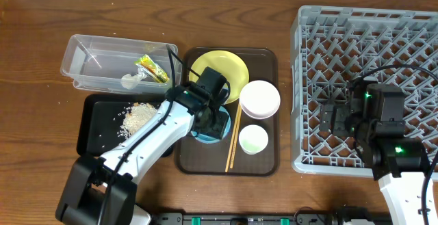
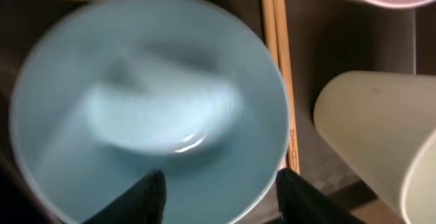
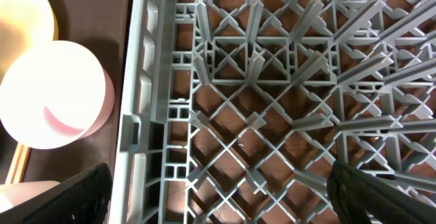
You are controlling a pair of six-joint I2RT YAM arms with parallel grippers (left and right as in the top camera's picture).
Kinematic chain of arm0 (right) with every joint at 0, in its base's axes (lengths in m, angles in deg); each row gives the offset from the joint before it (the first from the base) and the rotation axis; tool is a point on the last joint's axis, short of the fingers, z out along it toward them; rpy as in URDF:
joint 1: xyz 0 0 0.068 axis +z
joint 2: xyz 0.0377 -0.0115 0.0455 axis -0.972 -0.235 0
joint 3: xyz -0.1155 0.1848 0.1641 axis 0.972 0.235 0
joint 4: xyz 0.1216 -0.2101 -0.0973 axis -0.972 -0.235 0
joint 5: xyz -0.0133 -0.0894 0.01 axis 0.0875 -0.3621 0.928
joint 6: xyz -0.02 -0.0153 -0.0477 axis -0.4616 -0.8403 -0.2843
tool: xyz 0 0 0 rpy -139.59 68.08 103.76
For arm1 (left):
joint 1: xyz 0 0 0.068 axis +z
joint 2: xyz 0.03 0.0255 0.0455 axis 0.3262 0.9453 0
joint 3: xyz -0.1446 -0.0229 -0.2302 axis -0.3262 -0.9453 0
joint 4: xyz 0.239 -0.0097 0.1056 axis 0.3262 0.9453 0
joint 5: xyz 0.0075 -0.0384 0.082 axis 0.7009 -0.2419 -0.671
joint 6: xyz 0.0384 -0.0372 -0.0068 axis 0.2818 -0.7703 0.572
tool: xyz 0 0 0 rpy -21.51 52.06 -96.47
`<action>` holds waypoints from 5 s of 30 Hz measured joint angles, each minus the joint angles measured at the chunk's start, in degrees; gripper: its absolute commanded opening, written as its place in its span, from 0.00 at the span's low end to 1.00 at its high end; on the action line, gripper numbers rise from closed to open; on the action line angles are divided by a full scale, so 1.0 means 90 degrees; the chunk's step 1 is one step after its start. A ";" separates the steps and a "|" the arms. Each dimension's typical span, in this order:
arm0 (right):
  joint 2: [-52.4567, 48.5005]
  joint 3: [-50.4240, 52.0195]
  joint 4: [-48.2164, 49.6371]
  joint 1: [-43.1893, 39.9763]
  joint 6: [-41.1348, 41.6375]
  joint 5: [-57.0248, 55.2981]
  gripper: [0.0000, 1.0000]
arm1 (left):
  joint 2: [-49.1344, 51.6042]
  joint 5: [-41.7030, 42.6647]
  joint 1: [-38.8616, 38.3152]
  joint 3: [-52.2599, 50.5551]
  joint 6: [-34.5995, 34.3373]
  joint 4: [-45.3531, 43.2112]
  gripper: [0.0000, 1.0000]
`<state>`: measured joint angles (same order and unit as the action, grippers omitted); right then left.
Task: Sort waste into correct bins and load items into the dishwasher rack
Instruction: 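Return the empty blue bowl to the brown tray with the left gripper, then grasp the white cup with the left gripper and lift it, then hand the white cup from the left gripper to the right gripper, then place the white cup into the dish rack with the right gripper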
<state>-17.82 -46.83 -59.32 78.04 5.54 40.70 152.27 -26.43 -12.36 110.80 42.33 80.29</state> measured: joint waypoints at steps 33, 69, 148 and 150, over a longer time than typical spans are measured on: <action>0.0000 0.0000 0.0000 0.0000 -0.0002 0.0000 0.99 | 0.1156 0.1192 -0.0952 0.0636 -0.0367 -0.0214 0.23; -0.1001 -0.0034 0.1729 0.0243 -0.1263 0.4843 0.99 | 0.0542 0.6424 0.1736 0.0619 -0.3521 -0.4566 0.06; -0.1528 -0.2346 -0.1095 -0.1477 -0.1020 0.1149 0.01 | -0.1605 0.0204 0.1698 0.0597 -0.1124 -0.0325 0.56; -0.1528 -0.2441 -0.1209 -0.1729 -0.0925 0.0840 0.01 | -0.1615 0.0124 0.1698 0.0597 -0.1105 -0.0323 0.56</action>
<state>-31.57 -68.79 -70.21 62.48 -2.79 48.26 137.74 -25.32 2.92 116.17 32.39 77.38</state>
